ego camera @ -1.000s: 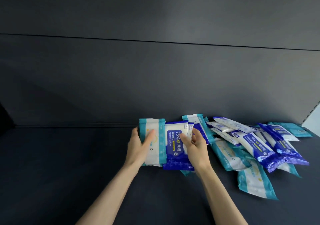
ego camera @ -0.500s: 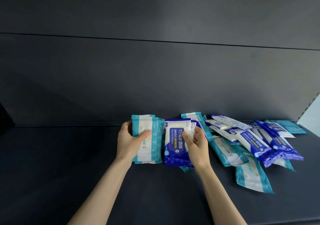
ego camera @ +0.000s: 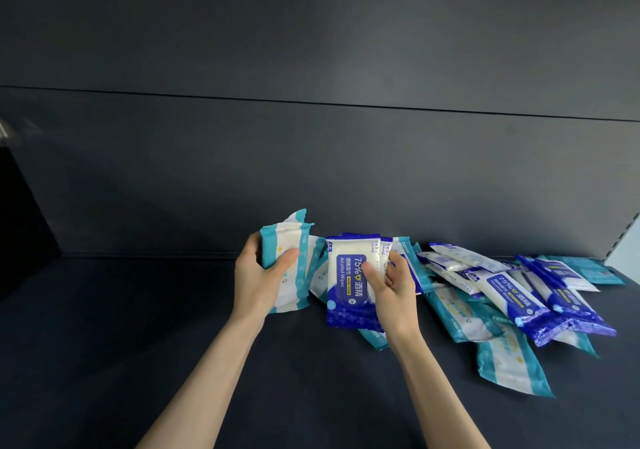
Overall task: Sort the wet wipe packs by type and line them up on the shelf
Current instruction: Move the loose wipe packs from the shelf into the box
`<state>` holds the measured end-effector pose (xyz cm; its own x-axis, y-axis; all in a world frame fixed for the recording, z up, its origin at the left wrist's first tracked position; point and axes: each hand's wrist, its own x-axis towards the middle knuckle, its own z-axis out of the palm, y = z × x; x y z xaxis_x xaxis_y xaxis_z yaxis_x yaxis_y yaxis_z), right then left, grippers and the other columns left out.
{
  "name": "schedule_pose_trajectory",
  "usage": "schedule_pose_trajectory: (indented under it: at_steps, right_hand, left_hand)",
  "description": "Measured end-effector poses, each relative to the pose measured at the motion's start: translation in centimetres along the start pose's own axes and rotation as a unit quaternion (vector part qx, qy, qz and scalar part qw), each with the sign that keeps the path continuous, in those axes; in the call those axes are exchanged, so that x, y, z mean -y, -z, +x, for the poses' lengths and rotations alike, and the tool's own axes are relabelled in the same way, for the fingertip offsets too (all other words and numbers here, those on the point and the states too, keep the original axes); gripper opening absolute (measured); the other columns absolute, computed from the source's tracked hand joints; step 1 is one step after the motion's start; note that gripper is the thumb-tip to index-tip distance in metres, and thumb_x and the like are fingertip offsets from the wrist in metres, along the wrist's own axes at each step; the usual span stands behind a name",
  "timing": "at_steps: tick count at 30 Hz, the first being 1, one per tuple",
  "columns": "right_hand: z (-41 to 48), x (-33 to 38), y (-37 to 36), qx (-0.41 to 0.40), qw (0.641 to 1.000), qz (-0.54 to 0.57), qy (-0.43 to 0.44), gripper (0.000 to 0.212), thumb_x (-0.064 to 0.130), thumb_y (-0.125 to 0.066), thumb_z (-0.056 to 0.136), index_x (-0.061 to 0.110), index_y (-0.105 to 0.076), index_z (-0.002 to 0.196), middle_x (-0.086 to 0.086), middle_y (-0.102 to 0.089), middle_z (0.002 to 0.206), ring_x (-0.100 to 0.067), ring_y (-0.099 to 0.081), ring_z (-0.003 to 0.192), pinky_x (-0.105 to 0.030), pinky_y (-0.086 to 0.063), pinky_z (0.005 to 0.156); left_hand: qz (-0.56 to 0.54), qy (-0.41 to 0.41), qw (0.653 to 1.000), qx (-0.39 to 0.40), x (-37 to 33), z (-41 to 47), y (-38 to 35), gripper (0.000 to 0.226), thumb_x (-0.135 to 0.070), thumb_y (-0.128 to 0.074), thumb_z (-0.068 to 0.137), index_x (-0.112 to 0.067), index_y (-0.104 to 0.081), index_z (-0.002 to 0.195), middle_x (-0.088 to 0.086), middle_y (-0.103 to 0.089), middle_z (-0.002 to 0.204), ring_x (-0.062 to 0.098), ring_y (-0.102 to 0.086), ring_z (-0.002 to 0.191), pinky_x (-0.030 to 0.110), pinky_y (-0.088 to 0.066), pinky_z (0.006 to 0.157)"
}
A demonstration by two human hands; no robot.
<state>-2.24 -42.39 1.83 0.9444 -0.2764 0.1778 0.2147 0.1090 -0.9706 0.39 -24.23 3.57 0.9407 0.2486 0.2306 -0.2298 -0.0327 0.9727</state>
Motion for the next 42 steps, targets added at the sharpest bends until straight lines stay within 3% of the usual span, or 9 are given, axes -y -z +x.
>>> schedule_pose_trajectory:
  at_steps: [3, 12, 17, 21, 27, 33, 35, 37, 42]
  right_hand:
    - [-0.6, 0.7, -0.8, 0.001, 1.000, 0.006, 0.003, 0.018, 0.011, -0.059, 0.092, 0.027, -0.055, 0.099, 0.008, -0.071, 0.087, -0.006, -0.069, 0.080, -0.023, -0.056, 0.066]
    - [-4.6, 3.4, -3.8, -0.032, 0.999, 0.016, 0.025, 0.015, 0.013, -0.060, 0.092, 0.014, -0.057, 0.107, 0.000, -0.071, 0.097, -0.013, -0.070, 0.085, -0.024, -0.056, 0.067]
    - [-9.0, 3.4, -4.8, -0.074, 0.997, 0.016, 0.020, 0.027, 0.014, -0.061, 0.092, 0.009, -0.055, 0.118, -0.002, -0.070, 0.106, -0.010, -0.068, 0.091, -0.021, -0.054, 0.070]
    - [-13.7, 2.9, -4.7, -0.100, 0.995, 0.025, 0.015, 0.017, 0.009, -0.058, 0.093, 0.014, -0.056, 0.109, 0.002, -0.073, 0.093, -0.011, -0.070, 0.082, -0.022, -0.054, 0.062]
    - [-20.6, 4.0, -0.9, -0.185, 0.983, 0.021, 0.003, 0.017, 0.013, -0.055, 0.094, 0.017, -0.054, 0.111, 0.005, -0.073, 0.093, -0.011, -0.070, 0.080, -0.024, -0.057, 0.063]
    - [-30.6, 6.0, 7.0, -0.275, 0.961, -0.009, 0.013, 0.009, 0.021, -0.048, 0.097, 0.025, -0.052, 0.104, 0.012, -0.071, 0.086, -0.008, -0.069, 0.077, -0.020, -0.056, 0.063]
    - [-34.9, 6.1, 9.9, -0.317, 0.948, -0.022, 0.004, 0.011, 0.024, -0.047, 0.097, 0.026, -0.051, 0.107, 0.008, -0.070, 0.094, -0.011, -0.070, 0.082, -0.021, -0.056, 0.065]
    - [-39.5, 5.8, 12.8, -0.358, 0.933, -0.032, -0.010, 0.015, 0.026, -0.047, 0.096, 0.026, -0.049, 0.111, 0.004, -0.068, 0.102, -0.014, -0.070, 0.087, -0.022, -0.056, 0.066]
    - [-52.1, 4.0, 19.1, -0.459, 0.885, -0.037, -0.062, 0.027, 0.031, -0.047, 0.095, 0.020, -0.050, 0.120, -0.002, -0.067, 0.107, -0.013, -0.069, 0.086, -0.023, -0.054, 0.067]
  left_hand:
    - [-0.002, -0.015, 1.000, -0.011, -0.8, 0.2, 0.5, 0.031, -0.015, -0.076, 0.078, -0.019, -0.062, 0.105, -0.009, -0.067, 0.097, 0.005, -0.064, 0.090, 0.027, -0.055, 0.073]
    - [-0.069, -0.030, 0.997, 0.033, -3.8, -1.2, 3.9, 0.019, -0.019, -0.069, 0.085, -0.027, -0.060, 0.100, -0.008, -0.067, 0.094, 0.007, -0.067, 0.087, 0.024, -0.056, 0.066]
    - [-0.102, -0.022, 0.990, 0.094, -4.1, -4.1, 6.8, 0.018, -0.016, -0.066, 0.087, -0.026, -0.058, 0.100, -0.008, -0.069, 0.097, 0.005, -0.068, 0.087, 0.022, -0.057, 0.068]
    - [-0.107, 0.015, 0.982, 0.157, -3.2, -7.5, 7.9, 0.017, -0.017, -0.065, 0.088, -0.026, -0.058, 0.101, -0.009, -0.070, 0.098, 0.004, -0.068, 0.087, 0.022, -0.055, 0.067]
    - [-0.127, 0.064, 0.960, 0.241, -3.0, -13.1, 6.5, 0.022, -0.017, -0.063, 0.089, -0.020, -0.059, 0.110, -0.006, -0.073, 0.097, 0.010, -0.069, 0.089, 0.027, -0.056, 0.070]
    - [-0.127, 0.118, 0.900, 0.401, -4.2, -22.2, 1.5, 0.028, -0.020, -0.068, 0.083, -0.017, -0.058, 0.109, 0.000, -0.073, 0.094, 0.016, -0.070, 0.086, 0.032, -0.057, 0.072]
    - [-0.112, 0.131, 0.871, 0.460, -4.3, -26.4, -0.2, 0.039, -0.028, -0.070, 0.077, -0.016, -0.057, 0.112, 0.000, -0.073, 0.097, 0.018, -0.070, 0.089, 0.036, -0.056, 0.074]
    - [-0.098, 0.141, 0.840, 0.515, -4.1, -31.0, -1.5, 0.046, -0.034, -0.069, 0.073, -0.016, -0.057, 0.114, 0.000, -0.073, 0.097, 0.018, -0.070, 0.090, 0.031, -0.055, 0.070]
    - [-0.062, 0.213, 0.764, 0.605, -2.3, -44.6, -4.0, 0.023, -0.026, -0.065, 0.083, -0.021, -0.059, 0.105, 0.002, -0.073, 0.093, 0.020, -0.070, 0.087, 0.034, -0.056, 0.069]
